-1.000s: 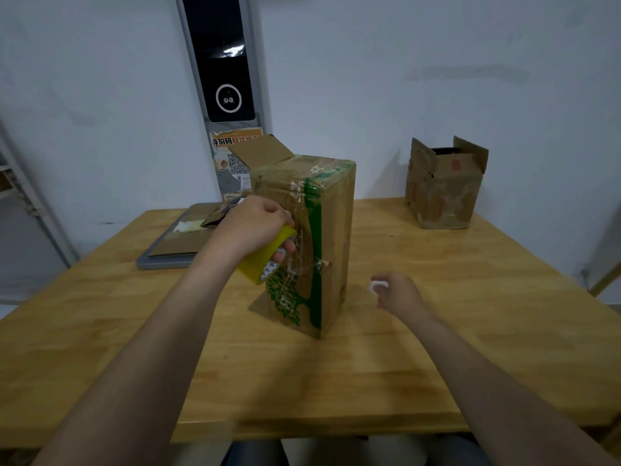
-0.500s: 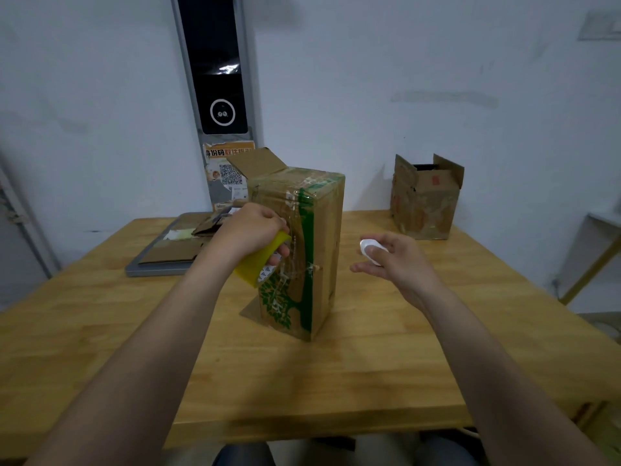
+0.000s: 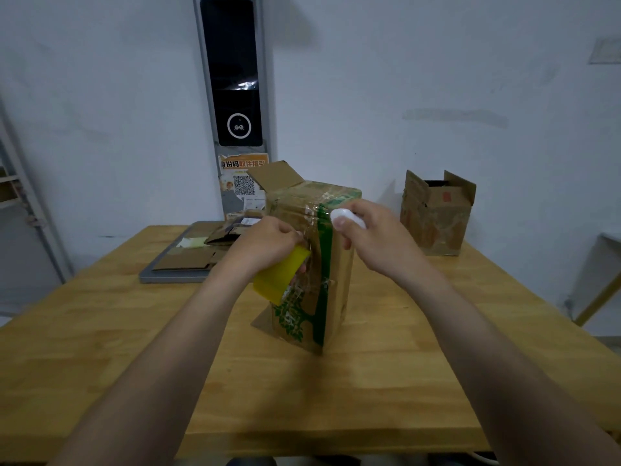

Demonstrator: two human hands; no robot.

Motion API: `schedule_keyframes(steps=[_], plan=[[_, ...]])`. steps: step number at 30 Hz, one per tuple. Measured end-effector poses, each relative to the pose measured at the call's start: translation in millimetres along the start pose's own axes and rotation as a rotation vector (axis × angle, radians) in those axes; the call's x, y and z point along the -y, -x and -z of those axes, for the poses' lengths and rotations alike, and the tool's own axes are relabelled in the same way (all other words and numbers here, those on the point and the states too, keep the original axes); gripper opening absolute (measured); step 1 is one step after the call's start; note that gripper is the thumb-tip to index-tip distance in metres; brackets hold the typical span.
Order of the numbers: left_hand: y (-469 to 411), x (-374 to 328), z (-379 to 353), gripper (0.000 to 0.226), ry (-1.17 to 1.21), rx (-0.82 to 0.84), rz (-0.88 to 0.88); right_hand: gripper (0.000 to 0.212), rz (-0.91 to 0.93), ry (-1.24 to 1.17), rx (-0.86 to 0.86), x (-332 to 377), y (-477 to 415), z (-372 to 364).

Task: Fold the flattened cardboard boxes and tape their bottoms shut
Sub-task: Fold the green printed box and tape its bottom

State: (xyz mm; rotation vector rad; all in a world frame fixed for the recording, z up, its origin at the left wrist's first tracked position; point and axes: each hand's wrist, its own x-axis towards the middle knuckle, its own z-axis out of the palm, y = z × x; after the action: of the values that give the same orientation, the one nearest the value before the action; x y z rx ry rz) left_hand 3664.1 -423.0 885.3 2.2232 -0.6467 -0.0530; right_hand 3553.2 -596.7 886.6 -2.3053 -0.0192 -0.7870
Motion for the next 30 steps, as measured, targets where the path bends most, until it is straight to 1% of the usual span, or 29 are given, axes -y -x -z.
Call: schedule_keyframes(steps=[2,4,7,9,13,17,20,22,24,25,28,30], plan=[[-2.3,1.2,0.4,0.027,-0.065,-0.035,-0.013,0.011,0.074,0.097,-0.001,8.8,-7.1,-10.8],[-3.3,3.2,1.4,0.031,-0.093,-0.037,-0.026,0.008,0.105,0.165,0.025,13.2,-13.4,-21.6],[-3.1,4.4,3.9,0.037,-0.127,-0.019,-0.031,0.017,0.131,0.267,0.013,15.5,-22.8,-31.6],[-4.3,5.0,5.5,0.039,-0.120,-0.028,-0.031,0.018,0.140,0.328,0.006,18.4,-27.9,-34.8],[-4.8,3.9,8.0,0.038,-0.148,-0.041,-0.020,0.021,0.157,0.548,0.035,26.8,-33.3,-40.9],[-8.7,3.5,9.3,0.037,-0.175,-0.022,-0.030,0.033,0.123,0.641,0.072,31.7,-37.0,-43.6],[-14.2,8.0,11.0,0.035,-0.225,0.003,-0.031,0.038,0.117,0.632,0.080,26.3,-31.0,-38.2],[-17.0,16.4,11.1,0.035,-0.287,0.002,-0.018,0.031,0.116,0.610,0.076,15.6,-22.6,-31.3],[-18.3,26.0,8.9,0.037,-0.353,0.004,-0.003,0.020,0.121,0.520,0.065,2.2,-12.1,-25.2],[-17.7,29.4,7.5,0.038,-0.345,0.009,0.008,0.016,0.123,0.463,0.065,-4.2,-7.2,-24.0],[-10.1,31.1,1.7,0.040,-0.173,0.015,0.024,0.018,0.116,0.361,0.094,-21.1,4.8,-27.3],[-5.9,32.5,-3.5,0.037,-0.040,-0.006,0.035,0.018,0.102,0.300,0.149,-30.5,10.8,-28.5]])
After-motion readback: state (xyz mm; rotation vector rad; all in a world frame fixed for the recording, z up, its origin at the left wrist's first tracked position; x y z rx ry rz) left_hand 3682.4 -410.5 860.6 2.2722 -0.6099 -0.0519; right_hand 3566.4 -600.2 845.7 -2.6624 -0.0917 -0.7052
